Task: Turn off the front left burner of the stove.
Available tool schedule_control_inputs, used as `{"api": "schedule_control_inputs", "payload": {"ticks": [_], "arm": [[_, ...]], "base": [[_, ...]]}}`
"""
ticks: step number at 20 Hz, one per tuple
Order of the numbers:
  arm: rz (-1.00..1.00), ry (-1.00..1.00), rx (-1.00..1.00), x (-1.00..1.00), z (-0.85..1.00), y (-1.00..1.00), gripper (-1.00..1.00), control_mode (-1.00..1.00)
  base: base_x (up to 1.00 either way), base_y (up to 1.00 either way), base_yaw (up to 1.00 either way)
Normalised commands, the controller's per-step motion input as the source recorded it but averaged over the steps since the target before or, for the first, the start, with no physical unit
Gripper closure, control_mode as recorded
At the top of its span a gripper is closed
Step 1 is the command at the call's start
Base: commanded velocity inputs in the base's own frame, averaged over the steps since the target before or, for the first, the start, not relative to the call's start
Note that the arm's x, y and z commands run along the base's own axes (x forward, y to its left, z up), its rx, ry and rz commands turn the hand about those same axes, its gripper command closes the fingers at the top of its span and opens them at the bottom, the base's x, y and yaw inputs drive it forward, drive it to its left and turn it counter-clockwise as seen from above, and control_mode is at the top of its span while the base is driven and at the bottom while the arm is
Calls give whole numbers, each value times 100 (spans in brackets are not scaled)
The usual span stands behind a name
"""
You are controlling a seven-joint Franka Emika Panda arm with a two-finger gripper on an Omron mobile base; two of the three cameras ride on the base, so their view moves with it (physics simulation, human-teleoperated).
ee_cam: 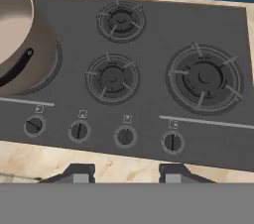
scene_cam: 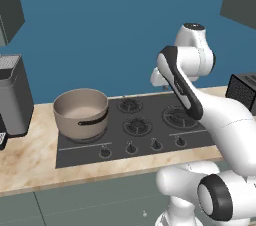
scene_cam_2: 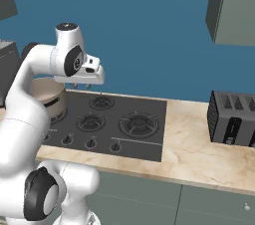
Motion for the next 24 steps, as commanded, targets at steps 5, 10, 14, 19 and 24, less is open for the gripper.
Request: {"api": "schedule_control_inputs", "payload": {"ticks": [5, 10, 14, 19, 24], "arm": [[5, 1, -9, -33, -27, 3, -100, -100], [24, 8, -11, -23, -29, 49, -100, -100], [34, 7, 0, 0, -19, 49, -100, -100], [24, 5, 0, 0, -20, 52, -100, -100], [9, 8, 0, 0, -26, 76, -100, -100]], "base": [[0, 0, 0], [0, 0, 0], [0, 0, 0], [0, 0, 0], [0, 0, 0]]}}
